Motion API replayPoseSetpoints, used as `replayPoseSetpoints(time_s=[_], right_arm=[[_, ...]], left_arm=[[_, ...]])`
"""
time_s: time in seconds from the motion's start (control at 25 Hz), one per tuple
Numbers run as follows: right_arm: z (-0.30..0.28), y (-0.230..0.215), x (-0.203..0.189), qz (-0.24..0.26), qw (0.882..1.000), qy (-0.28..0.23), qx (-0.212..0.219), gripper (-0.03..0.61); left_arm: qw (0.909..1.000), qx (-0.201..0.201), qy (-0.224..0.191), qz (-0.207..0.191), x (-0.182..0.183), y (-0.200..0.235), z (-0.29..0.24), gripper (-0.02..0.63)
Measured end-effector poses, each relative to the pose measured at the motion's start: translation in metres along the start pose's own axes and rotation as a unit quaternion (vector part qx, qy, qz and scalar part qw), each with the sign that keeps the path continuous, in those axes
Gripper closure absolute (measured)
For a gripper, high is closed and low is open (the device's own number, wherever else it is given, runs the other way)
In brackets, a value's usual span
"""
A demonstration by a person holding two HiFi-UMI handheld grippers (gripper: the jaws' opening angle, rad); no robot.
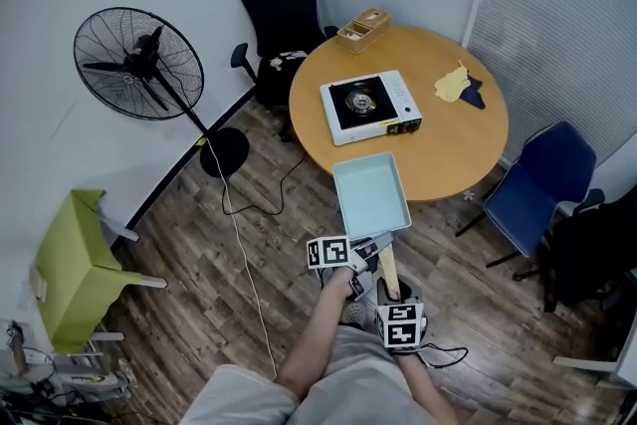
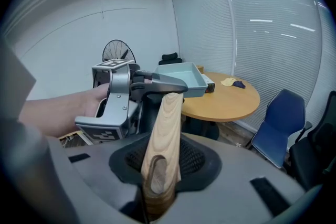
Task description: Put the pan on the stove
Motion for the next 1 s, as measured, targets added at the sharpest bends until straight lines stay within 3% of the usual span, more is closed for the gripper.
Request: replayPoseSetpoints(time_s=[0.24,0.56,1.0], right_arm=[[-0.025,0.009,0.024,-0.001,1.0,0.002,-0.009,0.466],[-0.04,-0.013,0.039,-0.002,1.0,0.006,-0.025,0.468],[-0.078,-0.078,0.086,0.008,1.0,0.006,0.022,0.471]], left_arm=[[0.9999,-0.01,0.007,-0.003,0.035,0.01,0.003,0.46],[0.9999,-0.012,0.002,-0.003,0.053,0.015,-0.019,0.46],[0.9993,0.012,-0.035,-0.006,0.106,0.018,-0.073,0.46]])
Point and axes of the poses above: the fingertips, and each gripper's own axes: z backward along the fingers, y to its left, x out of its top, the point moved 10 cm from there along z, backward along the fingers, and after that the axes turned 4 degrees about y, right-handed, at the moved point
